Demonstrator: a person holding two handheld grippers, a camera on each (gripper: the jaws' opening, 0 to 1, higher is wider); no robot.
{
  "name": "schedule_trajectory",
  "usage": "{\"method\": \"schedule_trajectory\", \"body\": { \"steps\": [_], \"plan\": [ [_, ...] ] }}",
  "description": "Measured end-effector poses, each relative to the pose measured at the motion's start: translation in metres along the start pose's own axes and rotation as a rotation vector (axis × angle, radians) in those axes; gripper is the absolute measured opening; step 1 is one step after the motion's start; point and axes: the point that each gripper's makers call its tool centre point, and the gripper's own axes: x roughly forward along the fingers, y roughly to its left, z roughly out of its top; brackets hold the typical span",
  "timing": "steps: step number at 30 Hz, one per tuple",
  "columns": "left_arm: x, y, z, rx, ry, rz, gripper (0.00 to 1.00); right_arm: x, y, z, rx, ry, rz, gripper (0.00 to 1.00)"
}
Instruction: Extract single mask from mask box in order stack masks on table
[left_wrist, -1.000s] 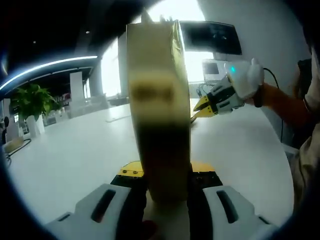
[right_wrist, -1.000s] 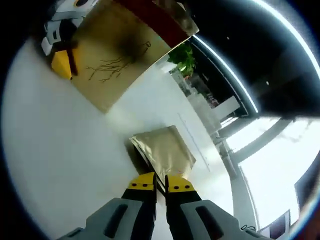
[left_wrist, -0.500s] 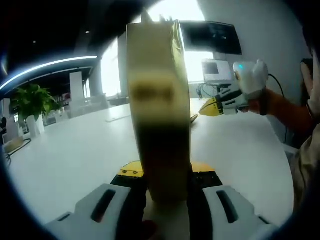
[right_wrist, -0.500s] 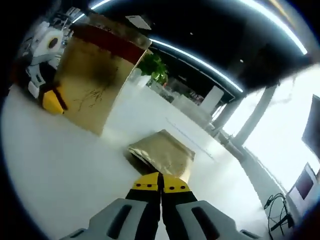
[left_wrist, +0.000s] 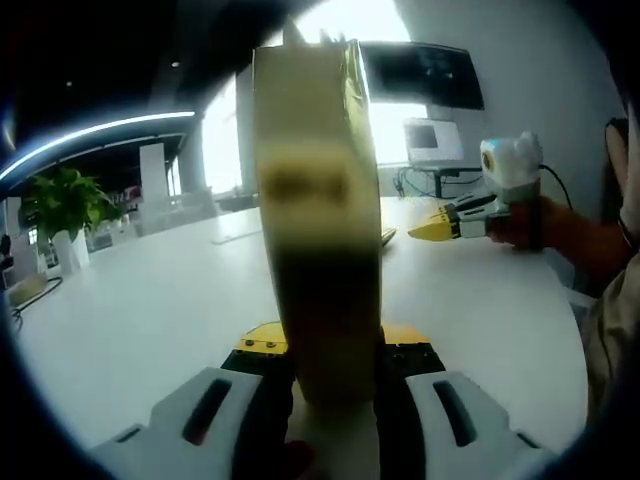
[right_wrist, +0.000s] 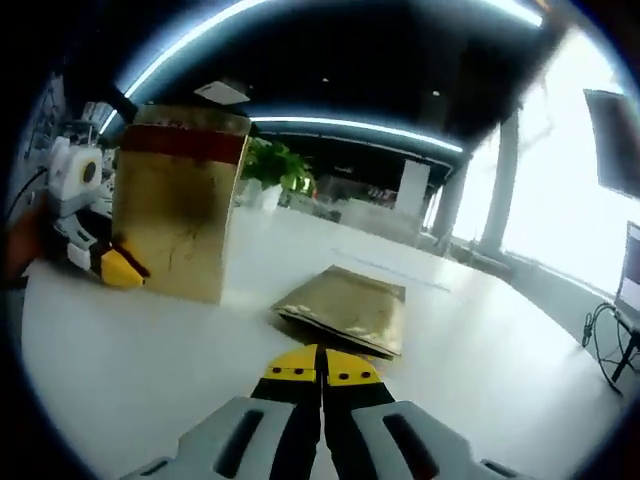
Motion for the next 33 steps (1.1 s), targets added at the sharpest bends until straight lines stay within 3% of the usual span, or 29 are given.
{"method": "schedule_trajectory", "body": {
  "steps": [11, 24, 33],
  "plan": [
    [0.0, 0.003, -0.001, 0.003, 0.0, 0.0, 0.21, -0.003, 0.004, 0.004, 0.036, -0.045, 0.037, 0.0],
    [-0.001, 0.001, 0.0, 0.005, 0.0, -0.001, 0.21, -0.004, 0.01, 0.008, -0.015, -0.085, 0.068, 0.0],
    [0.0, 0.001, -0.001, 0.005, 0.004, -0.001, 0.21, -0.003, 0.005, 0.007, -0.03, -0.085, 0.045, 0.0]
  ]
}}
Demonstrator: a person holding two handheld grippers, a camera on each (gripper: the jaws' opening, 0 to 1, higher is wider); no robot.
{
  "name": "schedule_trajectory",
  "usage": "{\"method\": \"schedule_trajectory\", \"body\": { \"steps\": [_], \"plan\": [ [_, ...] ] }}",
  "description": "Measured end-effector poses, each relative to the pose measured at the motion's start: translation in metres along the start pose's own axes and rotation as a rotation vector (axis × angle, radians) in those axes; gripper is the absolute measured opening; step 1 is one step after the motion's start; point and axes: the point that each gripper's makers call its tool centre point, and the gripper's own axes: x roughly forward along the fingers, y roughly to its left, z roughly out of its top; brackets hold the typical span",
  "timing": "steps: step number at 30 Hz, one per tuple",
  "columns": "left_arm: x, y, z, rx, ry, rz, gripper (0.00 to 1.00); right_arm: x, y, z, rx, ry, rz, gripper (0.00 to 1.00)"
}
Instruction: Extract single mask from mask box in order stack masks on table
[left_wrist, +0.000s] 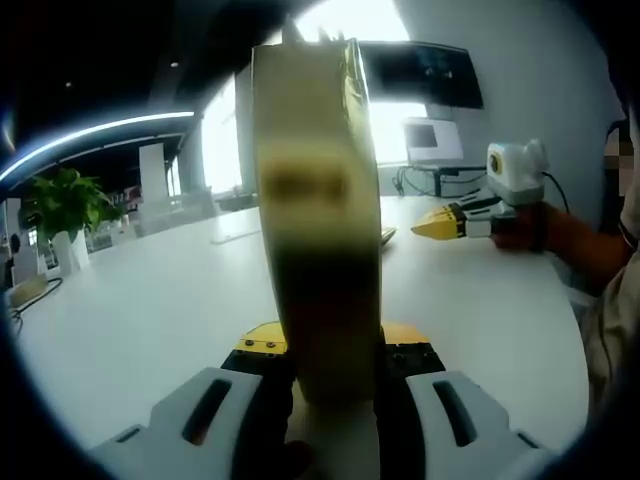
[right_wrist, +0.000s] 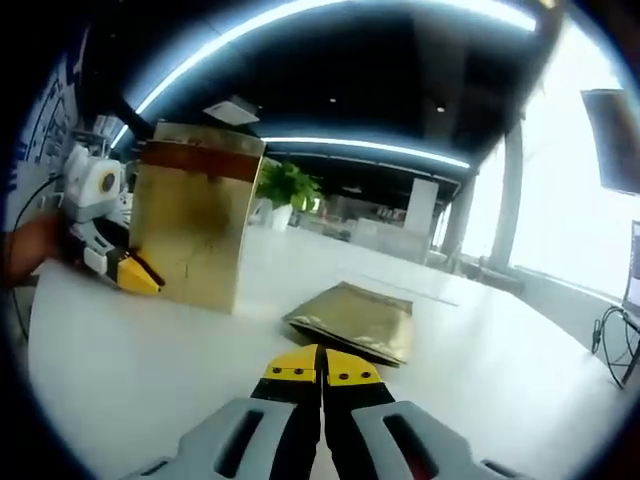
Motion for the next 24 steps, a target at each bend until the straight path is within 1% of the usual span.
{"method": "schedule_trajectory", "body": {
  "steps": [24],
  "plan": [
    [0.0002, 0.0007, -0.0007, 0.003, 0.002, 0.0, 0.21, -0.0011, 0.0007, 0.0001, -0.047, 0.007, -0.017, 0.0]
  ]
}}
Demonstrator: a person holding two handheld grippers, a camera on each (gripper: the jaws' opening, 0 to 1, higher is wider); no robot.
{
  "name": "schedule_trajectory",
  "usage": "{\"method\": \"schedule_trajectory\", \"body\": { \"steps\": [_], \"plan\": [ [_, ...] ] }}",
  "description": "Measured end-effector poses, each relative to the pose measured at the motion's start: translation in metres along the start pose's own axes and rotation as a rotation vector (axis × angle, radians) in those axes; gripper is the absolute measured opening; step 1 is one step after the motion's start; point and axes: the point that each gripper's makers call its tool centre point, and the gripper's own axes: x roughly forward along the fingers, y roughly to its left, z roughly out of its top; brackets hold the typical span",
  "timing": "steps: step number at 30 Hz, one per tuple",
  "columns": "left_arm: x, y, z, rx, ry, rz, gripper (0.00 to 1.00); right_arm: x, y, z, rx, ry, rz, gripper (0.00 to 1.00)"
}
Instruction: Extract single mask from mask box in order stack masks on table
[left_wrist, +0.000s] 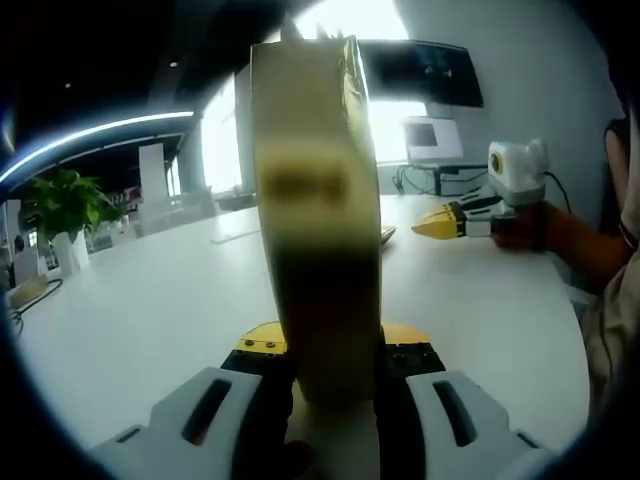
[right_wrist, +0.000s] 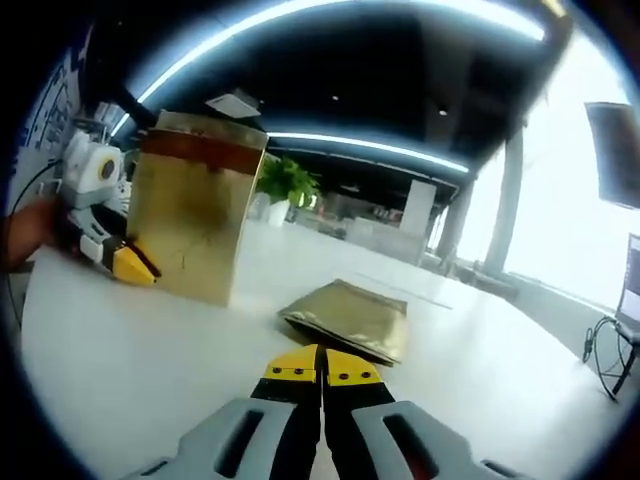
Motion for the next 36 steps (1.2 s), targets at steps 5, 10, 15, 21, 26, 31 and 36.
{"method": "schedule_trajectory", "body": {
  "steps": [5, 10, 15, 21, 26, 31, 36],
  "plan": [
    [0.0, -0.001, 0.0, 0.001, 0.0, 0.001, 0.21, 0.0, 0.0, -0.001, -0.012, 0.003, 0.002, 0.0],
    [0.0, 0.0, 0.0, 0.001, 0.0, 0.001, 0.21, 0.0, 0.001, -0.001, -0.016, 0.001, 0.009, 0.0],
    [0.0, 0.0, 0.0, 0.001, 0.0, 0.0, 0.21, 0.0, 0.003, 0.0, -0.019, -0.002, 0.011, 0.0],
    [0.0, -0.001, 0.0, 0.003, 0.0, 0.0, 0.21, 0.0, 0.004, 0.002, -0.022, -0.011, 0.015, 0.0],
    [0.0, 0.0, 0.0, 0.003, 0.0, 0.0, 0.21, -0.002, 0.006, 0.006, -0.018, -0.032, 0.029, 0.0],
    [-0.001, -0.001, 0.0, 0.002, 0.0, 0.0, 0.21, -0.002, 0.003, 0.011, 0.006, -0.047, 0.029, 0.0],
    [-0.001, 0.0, 0.0, 0.004, 0.0, 0.0, 0.21, -0.001, 0.003, 0.013, 0.002, -0.047, 0.021, 0.0]
  ]
}}
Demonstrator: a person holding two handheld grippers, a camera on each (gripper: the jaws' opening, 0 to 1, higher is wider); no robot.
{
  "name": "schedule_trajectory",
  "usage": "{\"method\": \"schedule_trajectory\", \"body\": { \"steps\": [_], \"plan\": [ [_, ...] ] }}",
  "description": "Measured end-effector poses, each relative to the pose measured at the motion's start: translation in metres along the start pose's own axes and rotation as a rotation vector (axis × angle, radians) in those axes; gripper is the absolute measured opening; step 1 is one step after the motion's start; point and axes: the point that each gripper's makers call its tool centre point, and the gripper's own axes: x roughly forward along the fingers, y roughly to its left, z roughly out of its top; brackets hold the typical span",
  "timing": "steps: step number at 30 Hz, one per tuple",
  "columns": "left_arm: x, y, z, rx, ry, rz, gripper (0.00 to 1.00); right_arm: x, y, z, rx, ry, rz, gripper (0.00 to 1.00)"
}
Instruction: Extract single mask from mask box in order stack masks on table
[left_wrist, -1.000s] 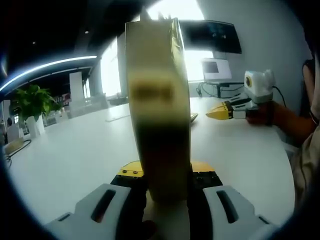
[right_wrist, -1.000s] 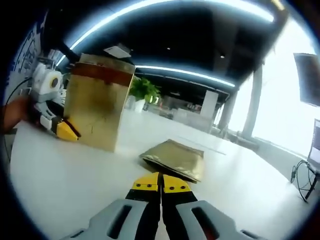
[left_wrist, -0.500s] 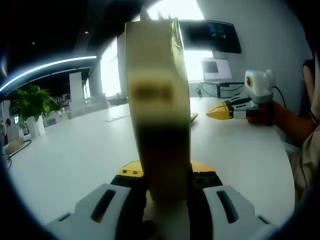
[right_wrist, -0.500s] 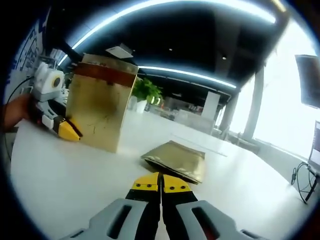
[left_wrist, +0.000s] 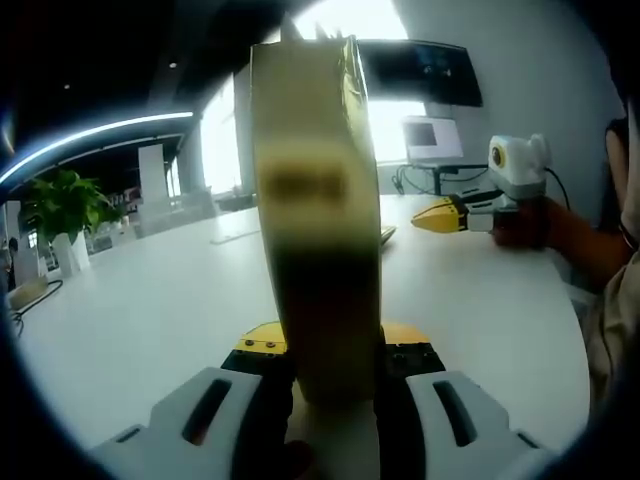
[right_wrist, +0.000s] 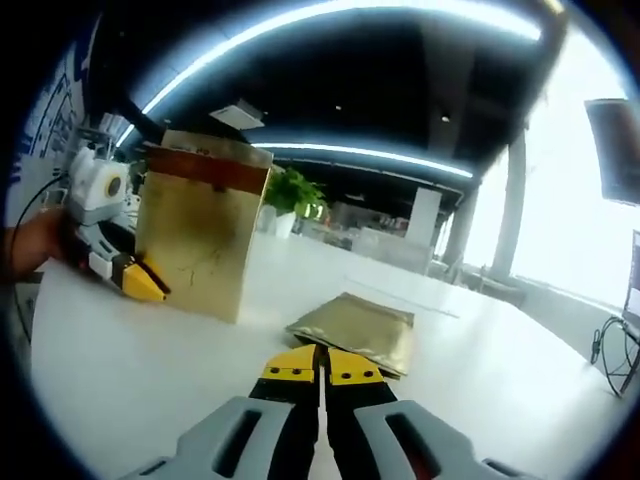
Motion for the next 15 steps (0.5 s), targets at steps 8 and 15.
{"method": "schedule_trajectory", "body": {
  "steps": [8, 15],
  "plan": [
    [0.0, -0.003, 0.001, 0.002, 0.0, 0.0, 0.21, 0.0, 0.008, 0.015, -0.043, -0.016, 0.02, 0.0],
    [0.0, -0.003, 0.001, 0.004, -0.001, -0.002, 0.21, 0.003, 0.012, 0.035, -0.09, -0.042, 0.04, 0.0]
  ]
}}
